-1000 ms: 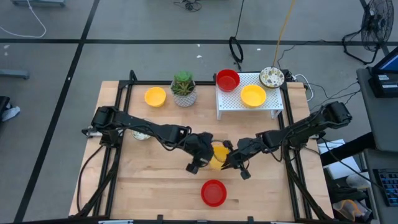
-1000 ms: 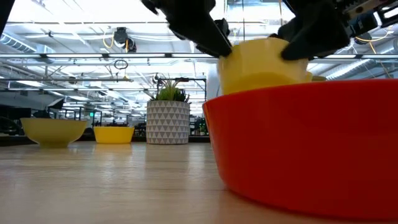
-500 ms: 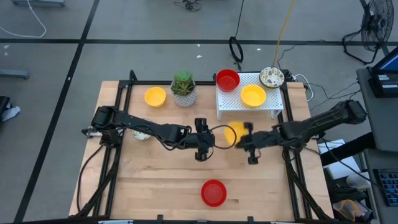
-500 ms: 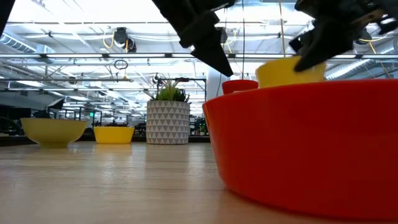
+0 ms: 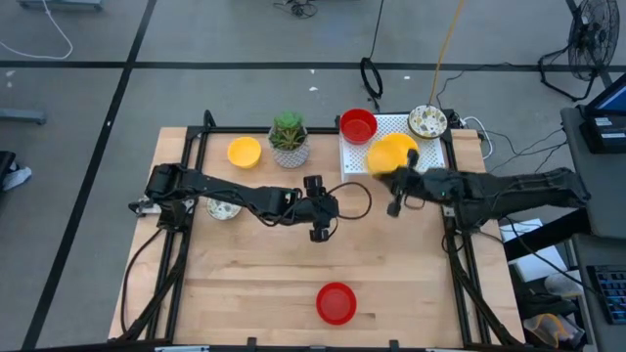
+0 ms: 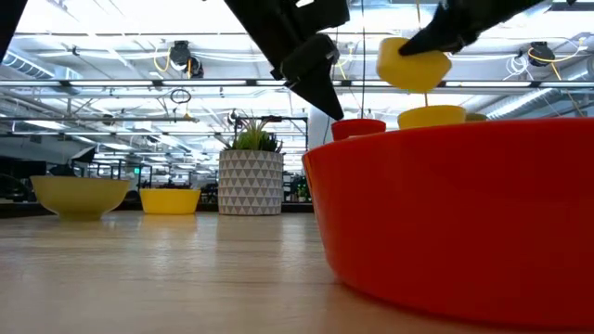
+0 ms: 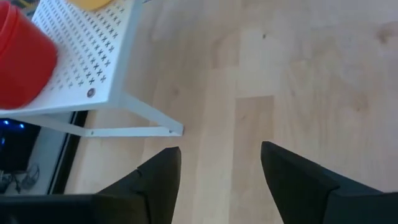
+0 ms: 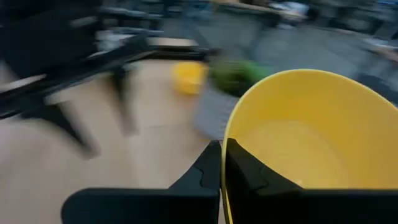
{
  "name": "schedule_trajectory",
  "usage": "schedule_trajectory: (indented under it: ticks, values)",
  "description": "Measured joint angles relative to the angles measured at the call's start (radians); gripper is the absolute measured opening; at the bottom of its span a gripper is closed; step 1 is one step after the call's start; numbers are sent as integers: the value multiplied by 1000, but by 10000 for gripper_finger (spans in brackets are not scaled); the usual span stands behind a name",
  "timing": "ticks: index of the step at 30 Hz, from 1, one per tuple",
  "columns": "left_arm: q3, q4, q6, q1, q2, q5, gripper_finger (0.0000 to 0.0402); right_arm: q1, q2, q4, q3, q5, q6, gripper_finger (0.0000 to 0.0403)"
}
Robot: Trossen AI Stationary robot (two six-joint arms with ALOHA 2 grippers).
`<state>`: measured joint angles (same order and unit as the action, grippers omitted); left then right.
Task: Pick & Place Mini bowls
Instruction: Stack the yellow bowl on top of the other yellow bowls on the shelf
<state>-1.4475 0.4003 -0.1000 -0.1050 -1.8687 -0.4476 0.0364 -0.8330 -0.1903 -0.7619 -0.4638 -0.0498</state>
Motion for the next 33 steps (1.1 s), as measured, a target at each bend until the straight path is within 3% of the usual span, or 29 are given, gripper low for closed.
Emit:
schedule_trajectory:
  ticks: [6, 14, 24, 33]
  values:
    - [0, 7, 32, 19, 0, 3, 220, -160, -15, -86, -78, -118, -13, 0]
    - [0, 55, 64, 22, 0, 4, 218, -343, -74, -224, -84, -116, 127, 0]
    - [0, 99, 86, 21, 0, 9, 208, -369, -136, -211, -84, -107, 135, 0]
    - [0, 98, 83, 21, 0, 9, 202, -369, -163, -211, -84, -5, 147, 0]
